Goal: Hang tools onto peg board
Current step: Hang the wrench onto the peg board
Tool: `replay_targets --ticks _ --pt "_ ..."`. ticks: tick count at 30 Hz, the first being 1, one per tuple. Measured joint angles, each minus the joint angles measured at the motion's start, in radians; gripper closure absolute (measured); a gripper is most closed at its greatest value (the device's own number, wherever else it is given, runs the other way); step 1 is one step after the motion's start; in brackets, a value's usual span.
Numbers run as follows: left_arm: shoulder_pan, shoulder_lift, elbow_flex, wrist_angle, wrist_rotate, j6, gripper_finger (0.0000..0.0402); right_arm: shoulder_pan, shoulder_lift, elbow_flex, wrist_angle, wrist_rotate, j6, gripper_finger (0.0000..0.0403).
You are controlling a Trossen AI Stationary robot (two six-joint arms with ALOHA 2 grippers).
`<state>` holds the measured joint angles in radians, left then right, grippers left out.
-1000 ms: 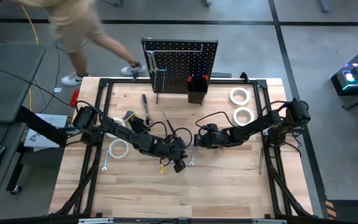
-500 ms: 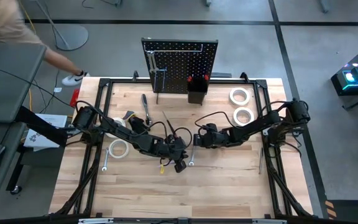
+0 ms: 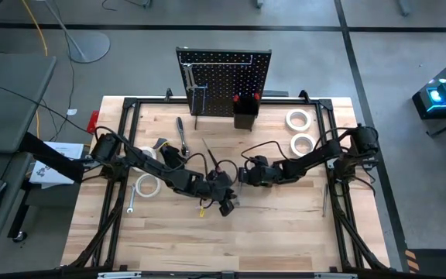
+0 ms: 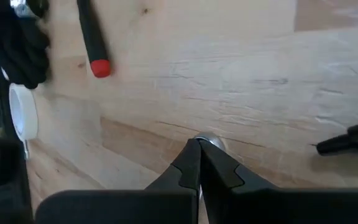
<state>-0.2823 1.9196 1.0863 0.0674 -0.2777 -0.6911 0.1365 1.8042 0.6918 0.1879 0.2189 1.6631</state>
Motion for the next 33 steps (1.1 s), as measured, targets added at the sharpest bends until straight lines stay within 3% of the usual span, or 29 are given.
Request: replay_targets --ticks 4,9,19,28,33 --pt "-0.019 0.05 0.0 0.015 0.018 -0.128 0.0306 -0.011 0.001 -0.002 0.01 0.009 0.039 0.0403" --pt "0.011 0.072 -0.002 -0.001 0.024 -0.346 0.0262 -0.012 0.005 -0.005 0.032 0.013 0.035 0.0403" --pt "0.147 0.096 0.001 0.066 0.397 -0.454 0.0199 -0.012 0.007 -0.006 0.058 0.007 0.008 0.0403" --pt "0.197 0.127 0.003 0.097 0.543 -0.539 0.0197 -0.012 0.007 -0.007 0.083 0.005 -0.01 0.0403" --pt "0.192 0.163 0.004 0.228 0.597 -0.615 0.0197 -0.013 0.007 -0.007 0.102 0.004 -0.032 0.0403"
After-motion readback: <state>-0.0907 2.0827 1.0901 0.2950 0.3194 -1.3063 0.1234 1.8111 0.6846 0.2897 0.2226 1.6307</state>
